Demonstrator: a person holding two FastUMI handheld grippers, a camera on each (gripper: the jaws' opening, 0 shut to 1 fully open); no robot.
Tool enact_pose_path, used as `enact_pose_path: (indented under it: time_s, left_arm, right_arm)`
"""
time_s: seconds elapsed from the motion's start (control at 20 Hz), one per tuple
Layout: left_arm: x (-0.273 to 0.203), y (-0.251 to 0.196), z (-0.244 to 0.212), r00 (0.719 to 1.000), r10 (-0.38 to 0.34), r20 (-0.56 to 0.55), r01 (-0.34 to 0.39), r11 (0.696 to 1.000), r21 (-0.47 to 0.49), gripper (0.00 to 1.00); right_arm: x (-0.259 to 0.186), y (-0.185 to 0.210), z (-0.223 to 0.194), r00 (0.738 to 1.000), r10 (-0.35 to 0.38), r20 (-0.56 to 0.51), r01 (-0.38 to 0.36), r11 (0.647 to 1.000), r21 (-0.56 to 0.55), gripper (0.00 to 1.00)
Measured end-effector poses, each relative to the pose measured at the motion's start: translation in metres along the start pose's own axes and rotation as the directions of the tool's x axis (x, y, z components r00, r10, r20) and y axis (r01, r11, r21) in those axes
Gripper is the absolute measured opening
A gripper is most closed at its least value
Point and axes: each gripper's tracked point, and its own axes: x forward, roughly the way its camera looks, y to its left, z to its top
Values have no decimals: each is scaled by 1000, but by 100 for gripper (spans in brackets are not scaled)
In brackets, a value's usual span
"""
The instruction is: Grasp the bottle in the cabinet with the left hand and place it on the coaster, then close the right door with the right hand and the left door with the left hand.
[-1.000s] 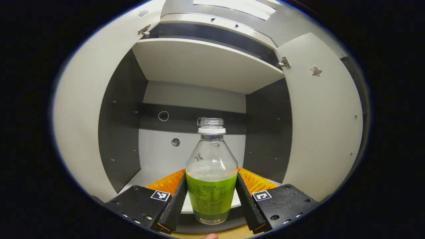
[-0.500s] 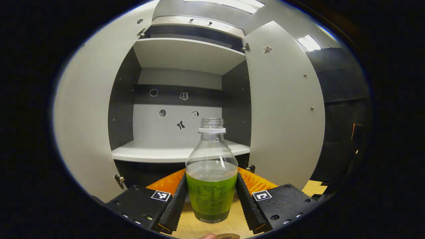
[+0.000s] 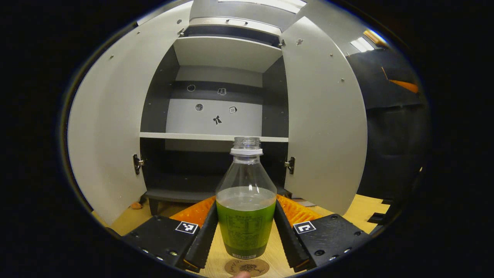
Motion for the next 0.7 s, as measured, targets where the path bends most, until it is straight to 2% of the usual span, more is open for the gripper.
enact_pose_path:
  time_s: [0.15, 0.3, 0.45, 0.7]
  left_arm:
    - [-7, -4, -24, 999, 32, -6, -32, 999, 15, 74]
    - [-12, -8, -43, 999, 33, -1, -33, 999, 13, 74]
    - [-15, -2, -48, 995, 84, 50, -87, 994, 61, 74]
    - [-13, -9, -68, 997, 72, 10, -73, 996, 55, 75]
  right_arm:
    - [-1, -3, -1, 1000, -9, -12, 9, 1000, 1, 84]
    - [1, -7, -8, 999, -16, -33, 16, 1000, 7, 84]
    - [1, -7, -13, 999, -16, -51, 16, 1000, 11, 84]
    - [1, -12, -18, 997, -25, -68, 26, 1000, 7, 84]
